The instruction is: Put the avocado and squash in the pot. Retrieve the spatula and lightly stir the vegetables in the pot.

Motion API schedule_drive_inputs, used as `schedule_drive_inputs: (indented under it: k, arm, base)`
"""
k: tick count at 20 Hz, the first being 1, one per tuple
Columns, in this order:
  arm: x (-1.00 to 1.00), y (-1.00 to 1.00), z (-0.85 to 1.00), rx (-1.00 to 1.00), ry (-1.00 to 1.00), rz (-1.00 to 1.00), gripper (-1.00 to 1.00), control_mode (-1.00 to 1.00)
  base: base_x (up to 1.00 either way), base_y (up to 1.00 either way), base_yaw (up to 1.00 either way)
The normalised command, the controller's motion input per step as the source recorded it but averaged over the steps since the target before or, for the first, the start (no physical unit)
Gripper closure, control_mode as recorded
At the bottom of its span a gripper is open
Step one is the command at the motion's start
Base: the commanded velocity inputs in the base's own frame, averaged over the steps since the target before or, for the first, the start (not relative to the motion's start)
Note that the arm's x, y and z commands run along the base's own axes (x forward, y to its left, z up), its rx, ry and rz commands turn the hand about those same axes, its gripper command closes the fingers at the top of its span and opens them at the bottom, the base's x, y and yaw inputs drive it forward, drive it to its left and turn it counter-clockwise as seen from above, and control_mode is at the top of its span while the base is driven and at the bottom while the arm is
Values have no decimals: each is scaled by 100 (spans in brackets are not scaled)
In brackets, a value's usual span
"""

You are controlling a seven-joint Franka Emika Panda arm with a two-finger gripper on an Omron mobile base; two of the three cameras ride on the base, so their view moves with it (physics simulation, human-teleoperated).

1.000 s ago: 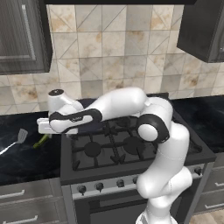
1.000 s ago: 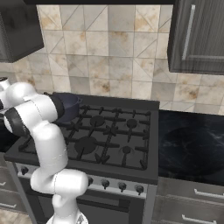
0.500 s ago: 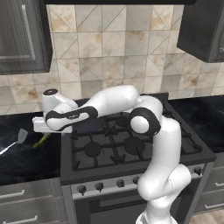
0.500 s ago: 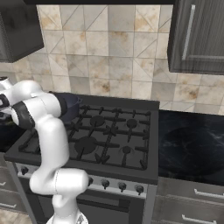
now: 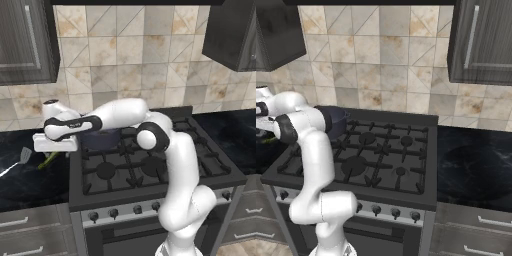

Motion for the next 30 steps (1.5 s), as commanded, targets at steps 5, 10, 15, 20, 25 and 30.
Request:
schedule_drive_inputs:
  k: [5,10,15,20,25,30]
  arm:
    - [15,3,-4,-2,8,0,-100,-100]
    - [4,1,-21,0,0,0,-100,-100]
    - [0,4,-24,0,0,0,-100,-100]
    - [12,0,-17,0,0,0,-100,-100]
    - [40,0,-20,0,-1,0,-100,-100]
    - [44,9,0,0,0,-3,-100,-100]
  base:
    - [0,0,0]
    - [0,0,0]
    - [0,0,0]
    - [0,0,0]
    - [0,0,0]
    - [0,0,0]
